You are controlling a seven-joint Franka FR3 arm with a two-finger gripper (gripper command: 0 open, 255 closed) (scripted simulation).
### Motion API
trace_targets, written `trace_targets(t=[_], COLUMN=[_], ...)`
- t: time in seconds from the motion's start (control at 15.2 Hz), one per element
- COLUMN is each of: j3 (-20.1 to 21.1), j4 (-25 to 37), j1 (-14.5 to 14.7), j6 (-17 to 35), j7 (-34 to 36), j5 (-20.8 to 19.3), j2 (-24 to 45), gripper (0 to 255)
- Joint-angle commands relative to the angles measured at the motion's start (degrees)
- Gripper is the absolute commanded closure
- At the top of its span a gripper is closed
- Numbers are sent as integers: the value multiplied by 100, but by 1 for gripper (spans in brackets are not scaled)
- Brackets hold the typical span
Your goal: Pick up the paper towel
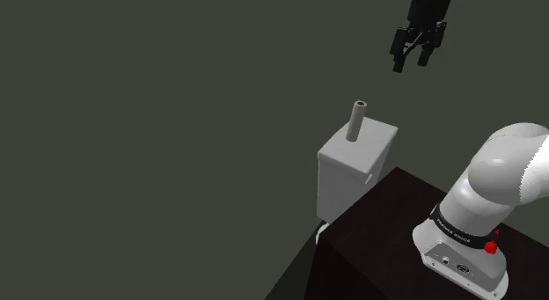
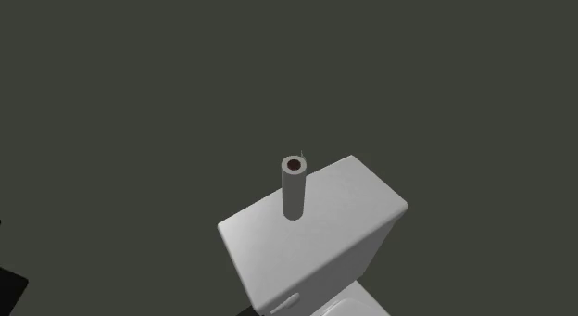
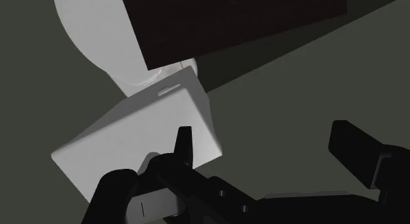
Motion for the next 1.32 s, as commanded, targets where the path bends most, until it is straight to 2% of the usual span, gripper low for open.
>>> trace_targets(t=[0.0, 0.73, 0.99, 1.25], j3=[0, -1185, -1597, -1980], j4=[0, -78, 134, 470], j1=[0, -103, -84, -47], j6=[0, 1702, 2272, 2776], j7=[0, -1167, -1631, -2154], j5=[0, -441, -406, -210], j2=[0, 1508, 2262, 3105], gripper=[0, 0, 0, 0])
